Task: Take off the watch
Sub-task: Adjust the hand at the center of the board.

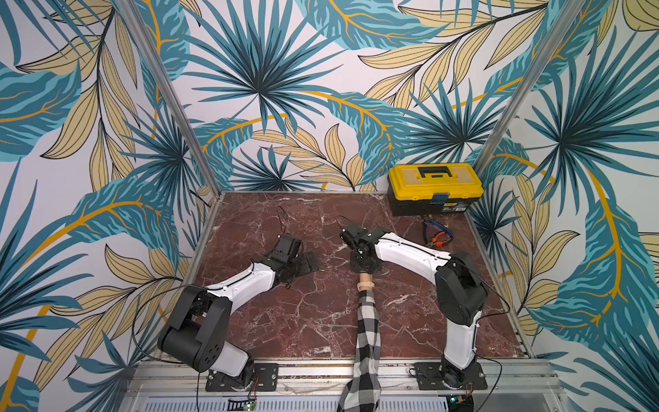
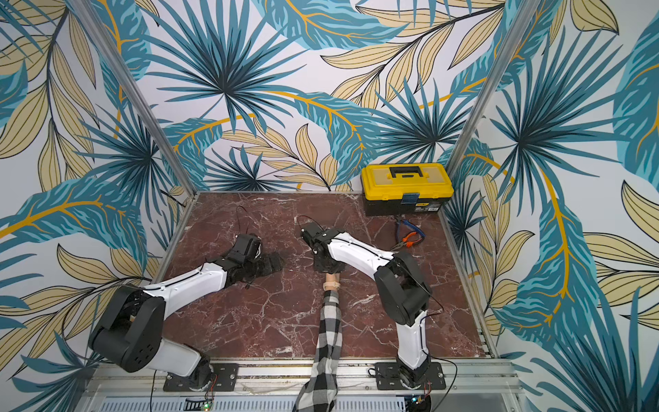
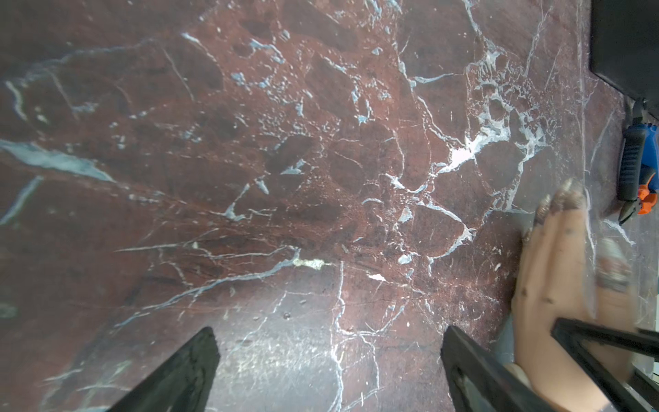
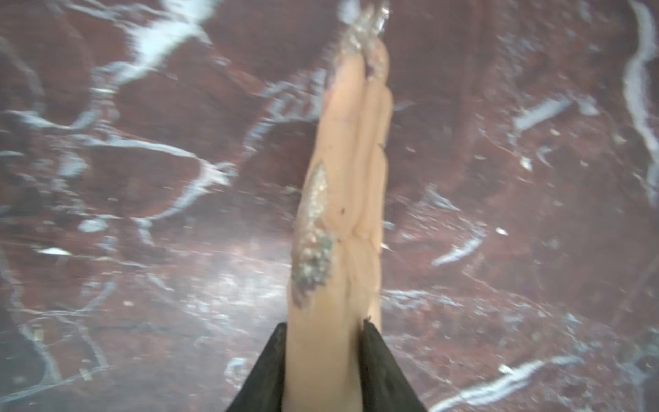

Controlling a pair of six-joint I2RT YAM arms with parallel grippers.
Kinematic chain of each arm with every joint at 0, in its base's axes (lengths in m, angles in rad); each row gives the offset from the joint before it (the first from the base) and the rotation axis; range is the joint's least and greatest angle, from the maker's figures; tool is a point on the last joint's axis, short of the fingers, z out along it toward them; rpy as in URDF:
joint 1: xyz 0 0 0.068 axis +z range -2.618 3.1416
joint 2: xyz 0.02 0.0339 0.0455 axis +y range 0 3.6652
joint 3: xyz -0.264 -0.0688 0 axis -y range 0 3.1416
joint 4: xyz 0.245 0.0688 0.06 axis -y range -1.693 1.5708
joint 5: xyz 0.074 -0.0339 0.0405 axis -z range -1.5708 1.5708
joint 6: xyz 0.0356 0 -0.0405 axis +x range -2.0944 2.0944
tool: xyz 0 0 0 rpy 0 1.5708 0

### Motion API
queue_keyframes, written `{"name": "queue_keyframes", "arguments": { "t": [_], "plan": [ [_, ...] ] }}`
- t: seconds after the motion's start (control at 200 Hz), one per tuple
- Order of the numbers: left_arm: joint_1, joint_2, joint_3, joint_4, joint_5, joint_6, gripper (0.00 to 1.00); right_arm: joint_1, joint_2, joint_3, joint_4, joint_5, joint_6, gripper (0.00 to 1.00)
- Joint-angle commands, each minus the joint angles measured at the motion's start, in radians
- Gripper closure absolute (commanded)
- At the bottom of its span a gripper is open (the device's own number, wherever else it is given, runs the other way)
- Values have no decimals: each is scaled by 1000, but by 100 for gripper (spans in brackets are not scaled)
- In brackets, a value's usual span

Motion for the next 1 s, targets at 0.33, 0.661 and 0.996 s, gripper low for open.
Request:
{"name": "queue_keyframes", "arguments": {
  "t": [0.33, 0.661, 0.996],
  "plan": [
    [35, -128, -46, 27, 29, -15, 1, 86, 16, 192, 2, -82, -2, 41],
    [30, -197, -45, 24, 86, -98, 1, 52, -303, -122, 106, -90, -66, 33],
    [-129, -149, -5, 25, 49, -153, 1, -95, -511, -414, 219, -258, -81, 32]
  ]
}}
